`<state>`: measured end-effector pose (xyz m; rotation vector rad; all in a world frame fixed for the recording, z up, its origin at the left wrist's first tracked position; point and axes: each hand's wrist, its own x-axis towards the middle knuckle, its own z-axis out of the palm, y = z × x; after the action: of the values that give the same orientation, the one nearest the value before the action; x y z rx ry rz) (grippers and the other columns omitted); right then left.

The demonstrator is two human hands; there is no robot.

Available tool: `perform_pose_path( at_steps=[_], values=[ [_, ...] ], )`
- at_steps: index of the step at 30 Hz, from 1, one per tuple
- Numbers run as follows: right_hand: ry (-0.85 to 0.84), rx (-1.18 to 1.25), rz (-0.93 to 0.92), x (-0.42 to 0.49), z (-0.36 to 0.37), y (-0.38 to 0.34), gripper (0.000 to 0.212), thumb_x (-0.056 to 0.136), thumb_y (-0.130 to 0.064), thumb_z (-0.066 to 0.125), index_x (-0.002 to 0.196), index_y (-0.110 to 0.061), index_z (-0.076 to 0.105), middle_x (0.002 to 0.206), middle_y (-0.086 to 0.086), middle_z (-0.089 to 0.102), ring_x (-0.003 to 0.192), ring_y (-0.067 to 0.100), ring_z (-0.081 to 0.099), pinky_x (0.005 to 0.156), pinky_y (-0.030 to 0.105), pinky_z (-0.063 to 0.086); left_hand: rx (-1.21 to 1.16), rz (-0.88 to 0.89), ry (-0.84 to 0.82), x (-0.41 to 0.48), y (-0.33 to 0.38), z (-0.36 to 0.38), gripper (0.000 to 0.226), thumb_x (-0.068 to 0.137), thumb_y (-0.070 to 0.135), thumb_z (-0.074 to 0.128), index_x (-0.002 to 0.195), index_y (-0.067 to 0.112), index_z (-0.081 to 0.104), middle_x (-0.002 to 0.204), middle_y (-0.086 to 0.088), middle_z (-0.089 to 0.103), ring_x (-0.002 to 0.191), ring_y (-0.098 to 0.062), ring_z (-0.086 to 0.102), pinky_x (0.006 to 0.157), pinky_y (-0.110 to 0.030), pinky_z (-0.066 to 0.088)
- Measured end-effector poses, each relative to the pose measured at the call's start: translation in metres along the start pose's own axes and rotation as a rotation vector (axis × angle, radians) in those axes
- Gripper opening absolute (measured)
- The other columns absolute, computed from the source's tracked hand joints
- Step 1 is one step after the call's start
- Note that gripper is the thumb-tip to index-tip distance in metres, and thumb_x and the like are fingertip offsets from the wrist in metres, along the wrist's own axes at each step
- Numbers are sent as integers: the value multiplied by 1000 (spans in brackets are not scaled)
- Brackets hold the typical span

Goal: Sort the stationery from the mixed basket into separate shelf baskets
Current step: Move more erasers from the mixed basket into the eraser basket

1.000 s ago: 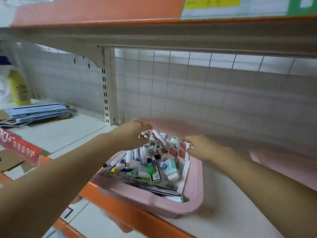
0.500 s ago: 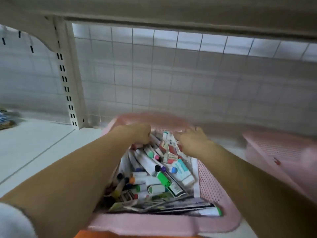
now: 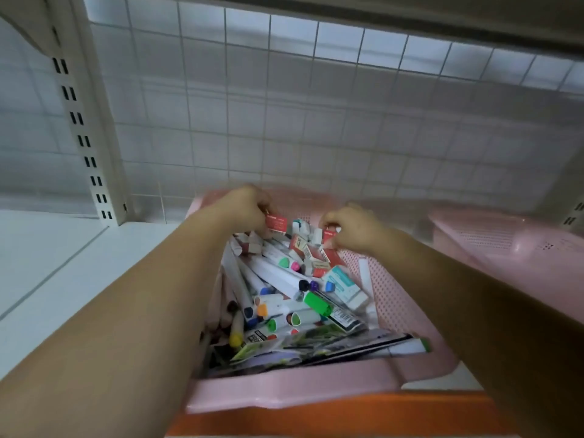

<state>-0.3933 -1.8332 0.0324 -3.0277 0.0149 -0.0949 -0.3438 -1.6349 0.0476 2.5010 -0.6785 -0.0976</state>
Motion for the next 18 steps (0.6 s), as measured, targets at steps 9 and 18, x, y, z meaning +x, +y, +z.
perform_pose_path(
  at_steps=[9, 18],
  values=[
    [309, 797, 41, -17, -12, -6, 22, 79, 2, 68, 88, -13, 54, 77, 5, 61, 78, 23, 62, 80, 40, 51, -231, 88, 83, -4, 9, -4, 24, 84, 8, 64, 107, 8, 68, 84, -9, 63, 64, -16, 53, 55, -21, 43],
    [224, 1117, 184, -27, -26, 0, 34, 88, 0, 58, 120, -7, 55, 91, 1, 62, 68, 20, 61, 54, 19, 53, -540, 108, 35, -4, 35, 4, 20, 100, 12, 38, 94, 1, 54, 69, -11, 58, 49, -16, 54, 51, -23, 51]
  ],
)
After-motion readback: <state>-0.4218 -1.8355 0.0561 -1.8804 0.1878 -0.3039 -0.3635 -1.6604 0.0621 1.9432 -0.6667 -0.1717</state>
